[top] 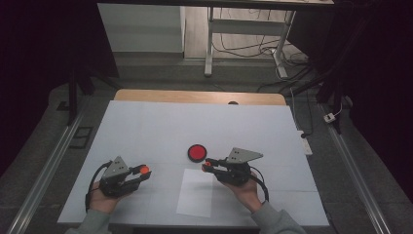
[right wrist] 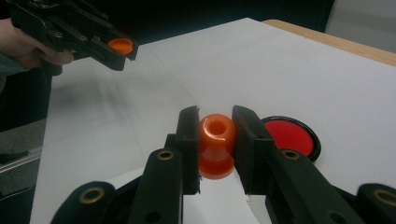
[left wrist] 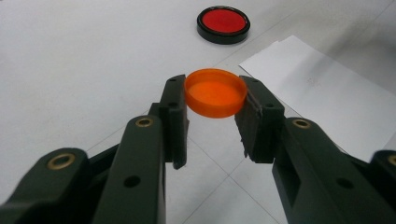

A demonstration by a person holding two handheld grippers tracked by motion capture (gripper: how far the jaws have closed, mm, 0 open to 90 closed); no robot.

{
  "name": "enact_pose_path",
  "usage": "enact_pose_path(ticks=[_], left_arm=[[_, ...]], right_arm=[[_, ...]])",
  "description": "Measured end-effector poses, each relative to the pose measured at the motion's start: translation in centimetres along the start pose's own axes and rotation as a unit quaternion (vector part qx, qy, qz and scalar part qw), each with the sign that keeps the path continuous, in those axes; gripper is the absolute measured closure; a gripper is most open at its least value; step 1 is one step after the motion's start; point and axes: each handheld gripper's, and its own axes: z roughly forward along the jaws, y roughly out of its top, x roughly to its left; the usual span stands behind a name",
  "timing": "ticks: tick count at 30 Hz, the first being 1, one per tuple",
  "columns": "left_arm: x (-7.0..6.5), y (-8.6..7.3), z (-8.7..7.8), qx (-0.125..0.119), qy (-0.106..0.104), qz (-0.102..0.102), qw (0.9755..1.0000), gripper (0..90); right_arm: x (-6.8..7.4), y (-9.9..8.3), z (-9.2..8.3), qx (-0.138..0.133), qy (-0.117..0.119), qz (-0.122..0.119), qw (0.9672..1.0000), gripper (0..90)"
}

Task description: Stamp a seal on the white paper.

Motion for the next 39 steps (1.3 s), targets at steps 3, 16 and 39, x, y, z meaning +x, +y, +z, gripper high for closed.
enact_pose_path(ticks=[3,16,39], left_arm=[[0.0,0.0,0.0,0.0,0.001,0.0,1.0,64.6],[0.0,0.0,0.1,0.001,0.0,0.001,1.0,64.6],[0.0,-0.1,0.1,0.003,-0.002,0.0,1.0,64.6]], right_arm=[[0.1,-0.1,-0.1,0.002,0.002,-0.002,1.0,72.2],[0.7,-0.5,-0.3,0.006,0.009,-0.003,0.9999,72.2],[2.1,-1.8,1.2,0.043,0.029,-0.014,0.9986,72.2]])
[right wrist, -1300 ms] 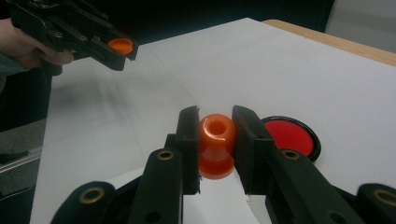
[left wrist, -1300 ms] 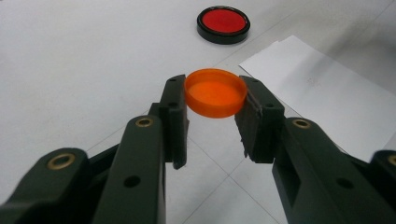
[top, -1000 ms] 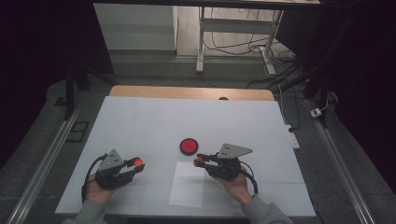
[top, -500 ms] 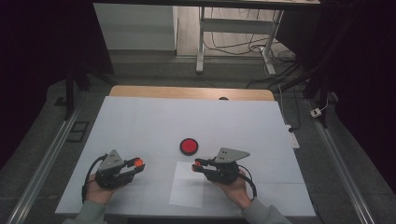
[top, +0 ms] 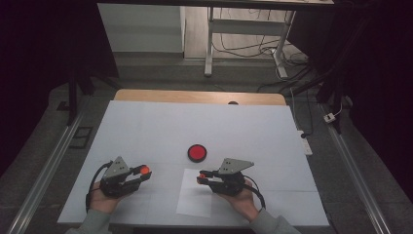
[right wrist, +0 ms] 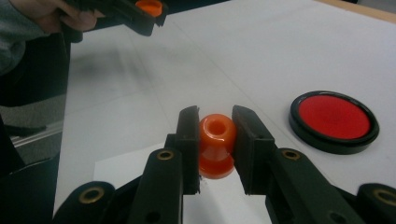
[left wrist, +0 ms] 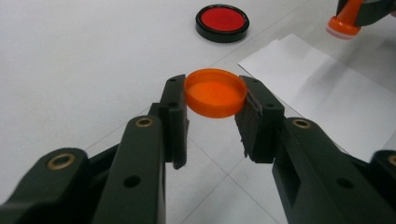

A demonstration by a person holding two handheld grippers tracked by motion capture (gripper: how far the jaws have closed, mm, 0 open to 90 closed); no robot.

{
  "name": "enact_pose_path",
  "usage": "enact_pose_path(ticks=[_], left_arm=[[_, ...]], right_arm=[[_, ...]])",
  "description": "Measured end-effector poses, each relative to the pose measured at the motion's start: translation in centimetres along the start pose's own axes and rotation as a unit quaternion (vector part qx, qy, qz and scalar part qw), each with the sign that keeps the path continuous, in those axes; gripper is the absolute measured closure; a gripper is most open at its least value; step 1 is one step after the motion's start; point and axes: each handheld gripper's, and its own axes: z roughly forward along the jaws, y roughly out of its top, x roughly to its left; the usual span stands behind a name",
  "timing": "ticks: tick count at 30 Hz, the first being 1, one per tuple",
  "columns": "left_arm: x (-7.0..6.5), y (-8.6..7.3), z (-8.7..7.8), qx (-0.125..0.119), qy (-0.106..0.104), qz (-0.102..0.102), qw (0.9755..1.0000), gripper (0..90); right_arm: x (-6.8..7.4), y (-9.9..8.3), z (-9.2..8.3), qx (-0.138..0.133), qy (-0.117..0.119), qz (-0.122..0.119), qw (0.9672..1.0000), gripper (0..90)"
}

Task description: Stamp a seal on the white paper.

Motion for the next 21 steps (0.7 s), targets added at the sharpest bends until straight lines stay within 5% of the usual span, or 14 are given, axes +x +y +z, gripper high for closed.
enact_pose_path(ticks=[21], left_arm=[[0.0,0.0,0.1,0.003,-0.002,0.0,1.0,64.6]], right_arm=[[0.8,-0.9,2.0,0.049,0.008,-0.018,0.9986,72.2]])
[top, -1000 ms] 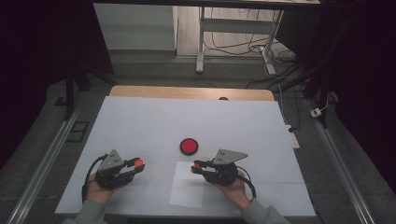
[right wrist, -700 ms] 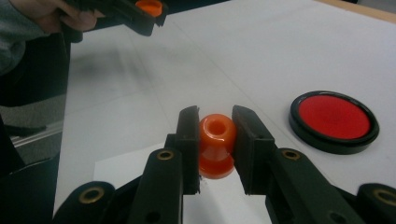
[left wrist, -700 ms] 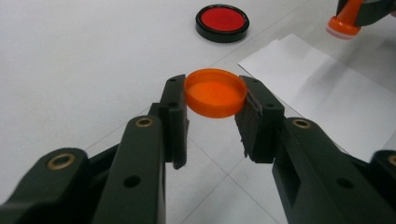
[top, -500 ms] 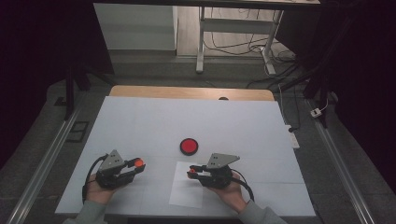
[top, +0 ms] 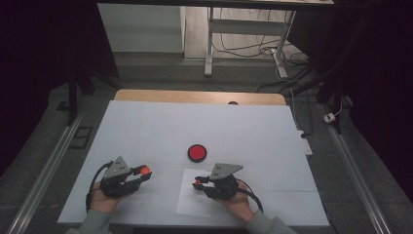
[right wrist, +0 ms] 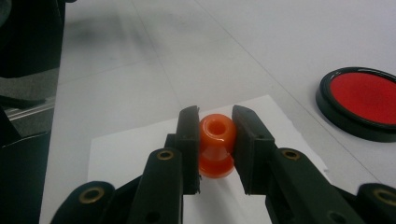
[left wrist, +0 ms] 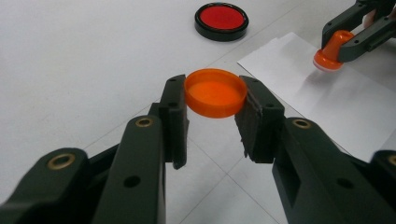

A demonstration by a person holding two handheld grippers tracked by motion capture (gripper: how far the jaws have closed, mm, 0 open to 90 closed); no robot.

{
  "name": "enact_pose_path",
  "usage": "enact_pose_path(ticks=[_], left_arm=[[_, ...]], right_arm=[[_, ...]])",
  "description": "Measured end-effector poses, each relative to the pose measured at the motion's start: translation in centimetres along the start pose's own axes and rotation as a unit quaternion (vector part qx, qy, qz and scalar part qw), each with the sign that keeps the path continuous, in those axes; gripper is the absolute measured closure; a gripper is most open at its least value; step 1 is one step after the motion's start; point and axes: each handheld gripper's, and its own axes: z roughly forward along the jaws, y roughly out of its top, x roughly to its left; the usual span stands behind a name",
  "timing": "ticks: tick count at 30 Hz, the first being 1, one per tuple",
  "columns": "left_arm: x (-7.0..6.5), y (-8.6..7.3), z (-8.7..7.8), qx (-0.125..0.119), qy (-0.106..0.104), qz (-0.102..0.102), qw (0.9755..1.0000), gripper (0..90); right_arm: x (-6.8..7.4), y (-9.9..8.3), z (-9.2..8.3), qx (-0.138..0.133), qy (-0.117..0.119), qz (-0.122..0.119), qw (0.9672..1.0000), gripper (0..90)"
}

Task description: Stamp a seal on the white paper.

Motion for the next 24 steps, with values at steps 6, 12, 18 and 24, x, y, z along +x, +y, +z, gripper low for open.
enact_pose_path(ticks=[6,12,18,24], left_arm=[[0.0,0.0,-0.01,0.0,0.0,0.0,1.0,64.6],[-0.02,0.01,0.0,0.0,0.0,0.0,1.0,64.6],[-0.01,0.0,-0.01,0.0,0.0,0.0,1.0,64.6],[0.01,-0.01,-0.02,0.0,-0.001,-0.001,1.0,64.6]], right_arm=[[0.07,-0.08,0.31,0.01,-0.005,-0.004,0.9999,72.2],[0.1,-0.19,0.62,0.015,-0.005,-0.007,0.9999,72.2],[0.18,-0.2,0.7,0.017,-0.006,-0.009,0.9998,72.3],[0.22,-0.27,0.85,0.02,-0.009,-0.014,0.9997,72.2]])
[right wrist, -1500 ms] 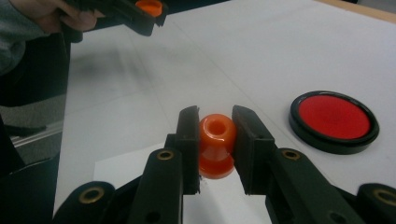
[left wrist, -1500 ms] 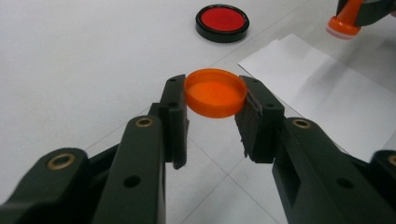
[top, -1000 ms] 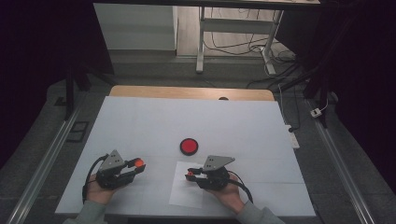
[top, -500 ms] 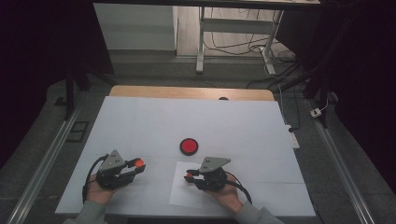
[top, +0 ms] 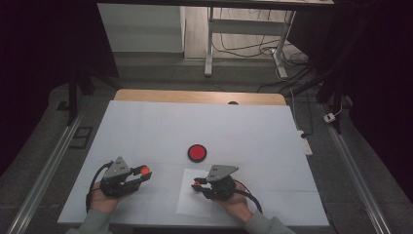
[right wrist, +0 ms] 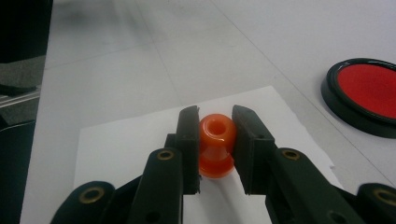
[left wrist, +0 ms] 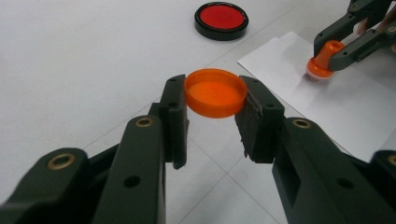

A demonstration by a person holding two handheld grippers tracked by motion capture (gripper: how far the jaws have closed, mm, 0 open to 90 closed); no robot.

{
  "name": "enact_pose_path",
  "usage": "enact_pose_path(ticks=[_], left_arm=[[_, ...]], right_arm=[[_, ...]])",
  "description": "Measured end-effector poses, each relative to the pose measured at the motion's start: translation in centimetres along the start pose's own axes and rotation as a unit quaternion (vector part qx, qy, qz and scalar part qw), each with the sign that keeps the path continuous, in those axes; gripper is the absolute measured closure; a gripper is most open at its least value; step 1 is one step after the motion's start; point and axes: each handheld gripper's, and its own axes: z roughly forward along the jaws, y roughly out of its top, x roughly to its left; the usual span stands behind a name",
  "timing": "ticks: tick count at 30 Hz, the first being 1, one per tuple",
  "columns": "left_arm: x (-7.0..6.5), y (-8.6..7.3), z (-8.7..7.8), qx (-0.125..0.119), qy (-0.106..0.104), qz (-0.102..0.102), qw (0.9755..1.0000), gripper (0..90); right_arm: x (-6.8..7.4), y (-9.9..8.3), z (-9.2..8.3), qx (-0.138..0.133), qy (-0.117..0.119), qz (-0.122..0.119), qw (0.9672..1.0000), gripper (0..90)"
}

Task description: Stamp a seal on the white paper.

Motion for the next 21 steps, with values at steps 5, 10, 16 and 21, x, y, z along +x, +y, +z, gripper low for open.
enact_pose_path(ticks=[5,10,16,21], left_arm=[[0.02,0.0,0.01,0.0,0.0,0.0,1.0,64.6],[0.04,-0.01,-0.02,0.0,0.0,0.0,1.0,64.7],[0.03,0.0,-0.02,0.0,0.0,0.0,1.0,64.7],[0.04,-0.01,-0.03,0.0,0.0,0.0,1.0,64.6]], right_arm=[[0.12,-0.07,0.17,0.006,0.0,-0.005,1.0,72.2],[0.17,-0.07,0.19,0.008,-0.002,-0.009,0.9999,72.2],[0.2,-0.09,0.26,0.012,-0.005,-0.013,0.9998,72.2],[0.25,-0.23,0.44,0.019,-0.006,-0.019,0.9996,72.3]])
